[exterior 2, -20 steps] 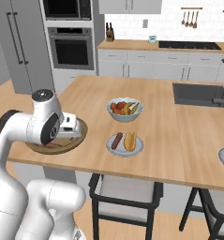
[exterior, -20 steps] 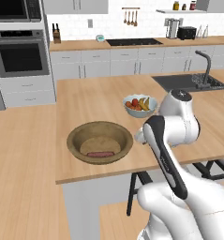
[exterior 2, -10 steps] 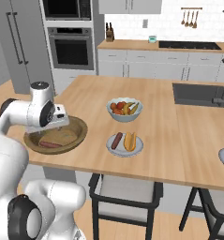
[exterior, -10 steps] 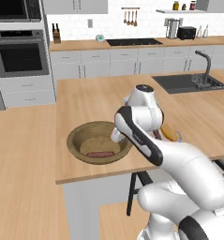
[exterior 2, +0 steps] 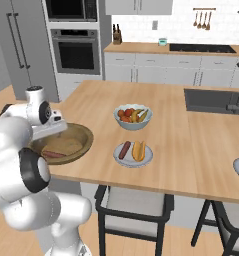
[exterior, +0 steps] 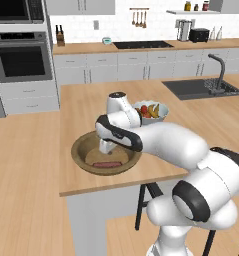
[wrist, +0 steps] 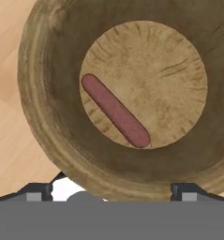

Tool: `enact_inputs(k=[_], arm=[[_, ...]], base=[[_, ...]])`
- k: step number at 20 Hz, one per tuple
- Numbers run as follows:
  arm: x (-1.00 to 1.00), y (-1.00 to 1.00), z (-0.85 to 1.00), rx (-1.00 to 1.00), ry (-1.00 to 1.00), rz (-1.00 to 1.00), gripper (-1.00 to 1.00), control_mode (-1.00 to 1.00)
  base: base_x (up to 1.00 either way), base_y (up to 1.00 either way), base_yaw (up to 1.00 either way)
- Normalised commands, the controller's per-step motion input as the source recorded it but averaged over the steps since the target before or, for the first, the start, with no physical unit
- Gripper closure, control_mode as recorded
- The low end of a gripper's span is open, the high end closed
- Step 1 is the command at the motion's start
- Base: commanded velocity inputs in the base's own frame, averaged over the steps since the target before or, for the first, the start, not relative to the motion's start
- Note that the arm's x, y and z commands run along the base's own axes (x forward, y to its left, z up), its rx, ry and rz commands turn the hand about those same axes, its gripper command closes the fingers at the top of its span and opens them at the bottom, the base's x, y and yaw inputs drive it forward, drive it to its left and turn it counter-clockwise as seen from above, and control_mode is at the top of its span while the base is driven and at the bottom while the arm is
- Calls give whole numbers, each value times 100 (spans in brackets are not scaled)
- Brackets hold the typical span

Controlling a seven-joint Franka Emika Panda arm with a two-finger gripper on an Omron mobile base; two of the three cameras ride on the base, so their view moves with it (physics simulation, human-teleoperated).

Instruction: Place one bun and one sausage from the bowl on each plate.

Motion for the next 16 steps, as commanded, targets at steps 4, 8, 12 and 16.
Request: enact_inputs(k=[4,8,12,16], arm=[[3,8,-65,0,-14,11,-100,-100],[21,0,-54,0,-13,12,-100,-100],[14,-1,-39,2,0,9,-100,-100],[7,0,-44,1,-1,4,-100,-100]], base=[[0,0,0],[0,0,0],[0,0,0],[0,0,0]])
